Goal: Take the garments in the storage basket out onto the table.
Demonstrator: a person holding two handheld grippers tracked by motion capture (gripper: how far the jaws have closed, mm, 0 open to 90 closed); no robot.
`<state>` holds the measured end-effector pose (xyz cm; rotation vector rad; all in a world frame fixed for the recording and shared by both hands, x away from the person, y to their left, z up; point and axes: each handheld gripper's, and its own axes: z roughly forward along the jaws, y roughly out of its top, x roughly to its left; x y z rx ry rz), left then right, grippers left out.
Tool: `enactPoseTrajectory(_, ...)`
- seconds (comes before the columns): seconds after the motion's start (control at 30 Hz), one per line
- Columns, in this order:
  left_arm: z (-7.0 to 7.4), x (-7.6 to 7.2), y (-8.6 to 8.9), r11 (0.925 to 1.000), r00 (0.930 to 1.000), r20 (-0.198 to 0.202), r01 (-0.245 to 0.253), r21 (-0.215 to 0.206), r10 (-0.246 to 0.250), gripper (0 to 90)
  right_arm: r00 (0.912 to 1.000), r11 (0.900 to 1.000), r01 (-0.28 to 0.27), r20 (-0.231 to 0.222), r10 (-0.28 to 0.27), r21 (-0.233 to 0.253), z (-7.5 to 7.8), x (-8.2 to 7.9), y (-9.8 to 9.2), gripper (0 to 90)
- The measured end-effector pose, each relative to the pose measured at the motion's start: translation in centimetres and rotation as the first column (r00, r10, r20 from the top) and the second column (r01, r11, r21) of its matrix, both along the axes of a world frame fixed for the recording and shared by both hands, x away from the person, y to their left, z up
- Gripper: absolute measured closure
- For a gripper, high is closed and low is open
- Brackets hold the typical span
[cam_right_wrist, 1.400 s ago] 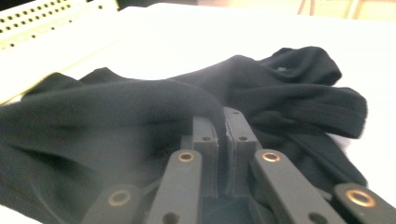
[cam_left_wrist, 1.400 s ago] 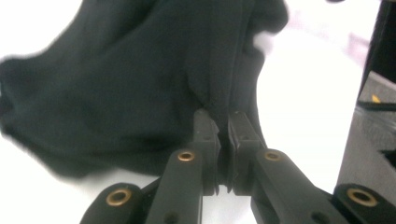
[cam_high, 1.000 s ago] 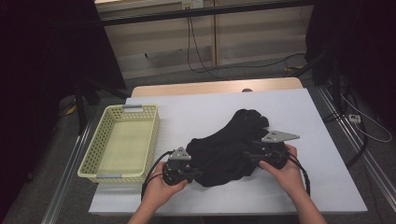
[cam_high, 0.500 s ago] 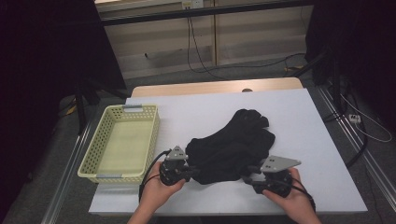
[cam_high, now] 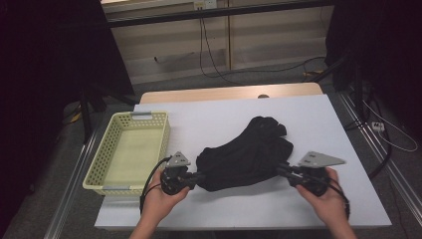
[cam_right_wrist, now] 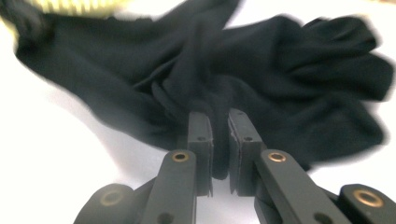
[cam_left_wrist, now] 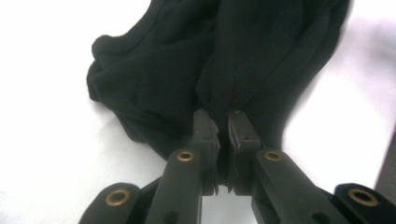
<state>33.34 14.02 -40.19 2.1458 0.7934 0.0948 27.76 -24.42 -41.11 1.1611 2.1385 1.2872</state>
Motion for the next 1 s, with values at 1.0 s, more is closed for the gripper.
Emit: enactPoseTrajectory(1.0, -3.1, 0.5, -4.3, 0.9968, 0.9970, -0.007, 0.078, 0.020, -0.078, 64.6, 0.9934, 0.993, -0.087, -0.082, 0.081, -0.077, -2.5, 0.3, 3.7, 58.0)
